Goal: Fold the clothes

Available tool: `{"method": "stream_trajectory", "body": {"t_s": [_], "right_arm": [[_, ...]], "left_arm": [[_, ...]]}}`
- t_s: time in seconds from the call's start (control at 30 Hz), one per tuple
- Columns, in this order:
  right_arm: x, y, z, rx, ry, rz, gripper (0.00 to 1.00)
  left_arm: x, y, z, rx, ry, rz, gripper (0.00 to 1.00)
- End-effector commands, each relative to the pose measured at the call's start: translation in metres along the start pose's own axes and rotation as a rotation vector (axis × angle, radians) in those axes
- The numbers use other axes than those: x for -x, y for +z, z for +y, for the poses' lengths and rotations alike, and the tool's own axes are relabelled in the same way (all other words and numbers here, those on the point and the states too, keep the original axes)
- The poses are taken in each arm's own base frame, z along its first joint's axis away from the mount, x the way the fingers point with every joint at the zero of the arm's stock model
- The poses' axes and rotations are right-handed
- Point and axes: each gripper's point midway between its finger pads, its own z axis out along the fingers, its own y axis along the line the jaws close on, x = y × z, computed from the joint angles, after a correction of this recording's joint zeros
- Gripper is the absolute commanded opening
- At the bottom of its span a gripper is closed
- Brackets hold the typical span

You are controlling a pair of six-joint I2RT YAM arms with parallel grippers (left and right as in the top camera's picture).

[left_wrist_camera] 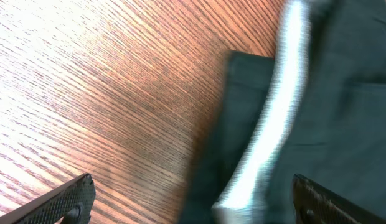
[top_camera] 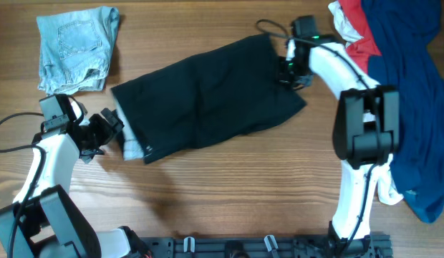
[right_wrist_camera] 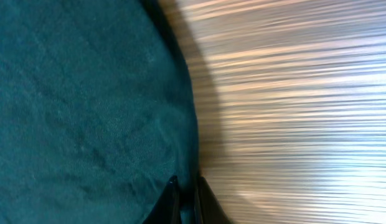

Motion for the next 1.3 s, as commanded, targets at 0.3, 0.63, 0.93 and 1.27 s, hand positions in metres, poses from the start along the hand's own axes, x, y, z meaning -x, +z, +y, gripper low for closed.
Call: {"method": "stream_trajectory", "body": {"t_s": [0.3,0.63,0.93,1.27], "right_arm": [[-0.037,0.039,-0.055,-0.109,0.214,0.161,0.08],[-0.041,0.038,-0.056,-0.111,0.190,0.177,0.20],[-0.044,0.034,-0.036,0.017,0.012,0.205,0.22],[-0.031,-0.094,0.032,0.306,-0.228,0.047,0.54]], "left_arm": [[-0.032,0.056,-0.067,-0.136,0.162,0.093,1.00],[-0.042,0.091,-0.088,-0.167,0.245,0.088,0.87],[-0.048,0.106,-0.091,-0.172,0.265,0.097,0.04],[0.016,0.013,-0.044,0.058,0.226,0.063,0.04]]}}
